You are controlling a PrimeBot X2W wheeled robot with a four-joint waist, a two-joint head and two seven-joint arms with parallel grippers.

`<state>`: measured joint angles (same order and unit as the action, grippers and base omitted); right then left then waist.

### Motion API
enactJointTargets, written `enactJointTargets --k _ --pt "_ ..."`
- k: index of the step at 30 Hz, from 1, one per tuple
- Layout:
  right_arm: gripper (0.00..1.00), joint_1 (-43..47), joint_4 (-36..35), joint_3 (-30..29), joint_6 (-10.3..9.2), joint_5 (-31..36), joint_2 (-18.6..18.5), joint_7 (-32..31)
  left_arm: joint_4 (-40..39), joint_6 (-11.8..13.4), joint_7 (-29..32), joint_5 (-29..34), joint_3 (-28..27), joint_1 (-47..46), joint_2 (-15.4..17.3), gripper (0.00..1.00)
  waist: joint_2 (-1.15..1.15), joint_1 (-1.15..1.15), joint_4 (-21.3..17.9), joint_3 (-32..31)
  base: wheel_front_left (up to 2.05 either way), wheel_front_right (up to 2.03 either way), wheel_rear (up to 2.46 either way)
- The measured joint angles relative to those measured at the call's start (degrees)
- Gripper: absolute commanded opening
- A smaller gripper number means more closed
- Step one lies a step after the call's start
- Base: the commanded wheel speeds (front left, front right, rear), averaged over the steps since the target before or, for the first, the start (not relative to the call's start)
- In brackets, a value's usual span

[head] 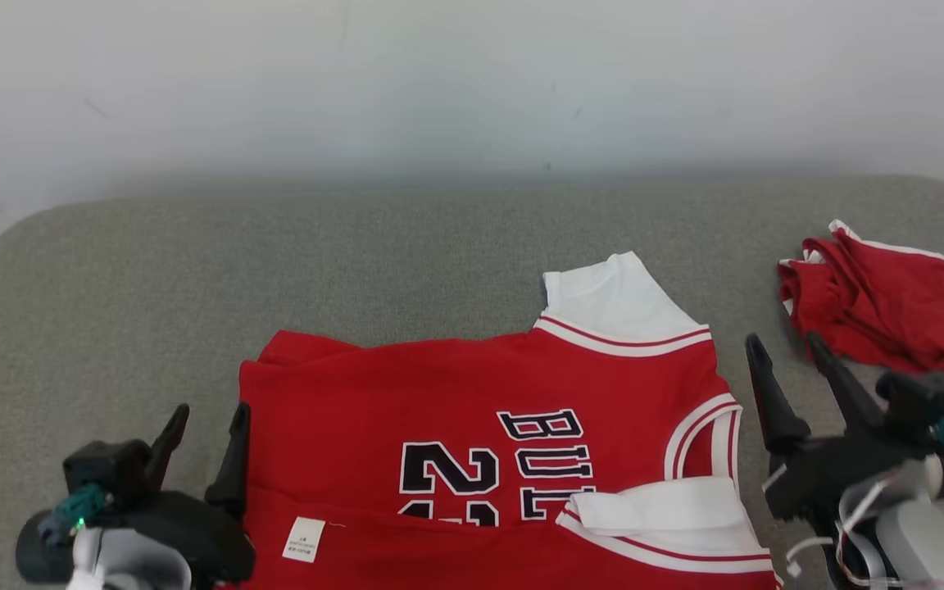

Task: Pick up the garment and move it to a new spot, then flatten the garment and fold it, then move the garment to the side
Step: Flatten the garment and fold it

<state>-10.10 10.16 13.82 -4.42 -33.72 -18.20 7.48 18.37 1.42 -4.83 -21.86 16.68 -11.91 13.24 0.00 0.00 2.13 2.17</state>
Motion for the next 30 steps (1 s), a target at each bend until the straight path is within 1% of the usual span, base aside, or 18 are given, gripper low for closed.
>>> enactJointTargets --k 3,5,10,15,16,20,21,22,26,30 --pt "1.0 -4.5 2.5 0.8 0.4 0.3 0.1 -1.6 2.9 -1.6 1.4 -1.2 0.2 -3.8 -0.1 1.0 0.0 0.0 0.1 1.4 0.0 0.0 0.0" --pt "1.0 -7.4 4.1 1.4 0.47 0.5 0.2 -2.8 4.7 -3.3 2.4 -1.5 0.4 -6.7 -0.1 1.0 0.0 0.0 0.2 2.5 0.0 0.0 0.0" --pt "1.0 -14.8 8.3 2.7 1.16 1.6 0.5 -5.6 9.7 -6.0 5.4 -2.4 0.9 -13.4 -0.2 1.0 0.0 0.01 0.5 5.5 0.0 0.0 0.0" --pt "1.0 -21.6 13.6 3.5 1.91 2.3 0.4 -8.2 15.2 -6.9 8.2 -3.1 1.0 -19.9 -0.1 1.0 0.01 0.01 0.8 8.7 0.0 0.0 0.0" --pt "1.0 -25.4 16.5 4.5 2.44 2.8 0.8 -9.5 18.2 -7.4 9.5 -3.9 1.0 -22.7 0.0 1.0 0.01 0.01 1.0 10.6 0.0 0.0 0.0" --pt "1.0 -30.5 20.7 5.4 2.98 3.2 2.2 -10.6 21.6 -7.6 10.6 -4.5 1.2 -25.1 -0.2 1.0 0.01 0.01 1.1 12.9 0.0 0.0 0.0" --pt "1.0 -31.7 21.8 5.6 2.99 3.4 2.5 -11.1 22.0 -8.0 10.8 -4.6 1.4 -25.6 -0.3 1.0 0.01 0.01 1.1 13.4 0.0 0.0 0.0" --pt "1.0 -33.9 23.8 5.9 3.03 3.6 3.0 -11.6 22.9 -8.0 10.9 -4.6 2.3 -26.7 -0.8 1.0 0.01 0.01 1.2 14.4 0.0 0.0 0.0" --pt "1.0 -36.6 27.7 6.3 3.41 3.7 3.3 -12.4 24.4 -8.5 10.9 -4.8 3.3 -29.7 -2.7 1.0 0.01 0.02 1.5 16.1 0.0 0.0 0.0" --pt "1.0 -39.3 31.1 7.2 3.59 4.4 4.4 -13.0 26.6 -8.5 10.9 -4.9 4.1 -32.2 -3.0 1.0 0.01 0.01 2.1 17.7 0.0 0.0 0.0"
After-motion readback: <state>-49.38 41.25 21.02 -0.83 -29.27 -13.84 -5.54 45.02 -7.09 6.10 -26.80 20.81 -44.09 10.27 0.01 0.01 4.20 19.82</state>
